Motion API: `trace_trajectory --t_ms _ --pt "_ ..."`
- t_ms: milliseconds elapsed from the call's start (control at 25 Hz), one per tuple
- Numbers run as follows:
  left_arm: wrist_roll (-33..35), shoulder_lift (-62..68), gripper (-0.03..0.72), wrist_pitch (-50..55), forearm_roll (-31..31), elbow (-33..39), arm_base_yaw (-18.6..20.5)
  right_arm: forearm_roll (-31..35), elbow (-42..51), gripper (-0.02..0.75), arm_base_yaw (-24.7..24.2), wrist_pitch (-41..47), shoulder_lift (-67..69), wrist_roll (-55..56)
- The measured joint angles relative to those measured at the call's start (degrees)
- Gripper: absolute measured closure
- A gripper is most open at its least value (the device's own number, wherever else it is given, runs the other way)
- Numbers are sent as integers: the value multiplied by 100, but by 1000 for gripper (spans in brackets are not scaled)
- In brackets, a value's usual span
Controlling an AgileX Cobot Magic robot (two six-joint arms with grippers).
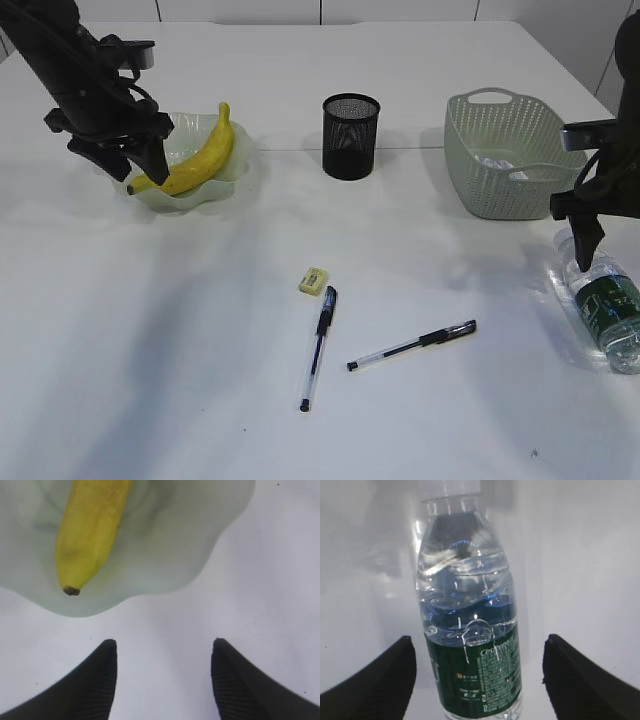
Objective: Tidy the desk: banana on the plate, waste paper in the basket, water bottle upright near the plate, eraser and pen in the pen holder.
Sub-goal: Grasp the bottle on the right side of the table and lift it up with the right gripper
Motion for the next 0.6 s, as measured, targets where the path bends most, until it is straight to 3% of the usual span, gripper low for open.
trace_trajectory --t_ms 400,600 --pt "0 0 268 136 -70 -2 0 125 21 150 -14 0 0 -23" --pt "0 0 268 210 -70 -2 0 147 21 191 -14 0 0 -108"
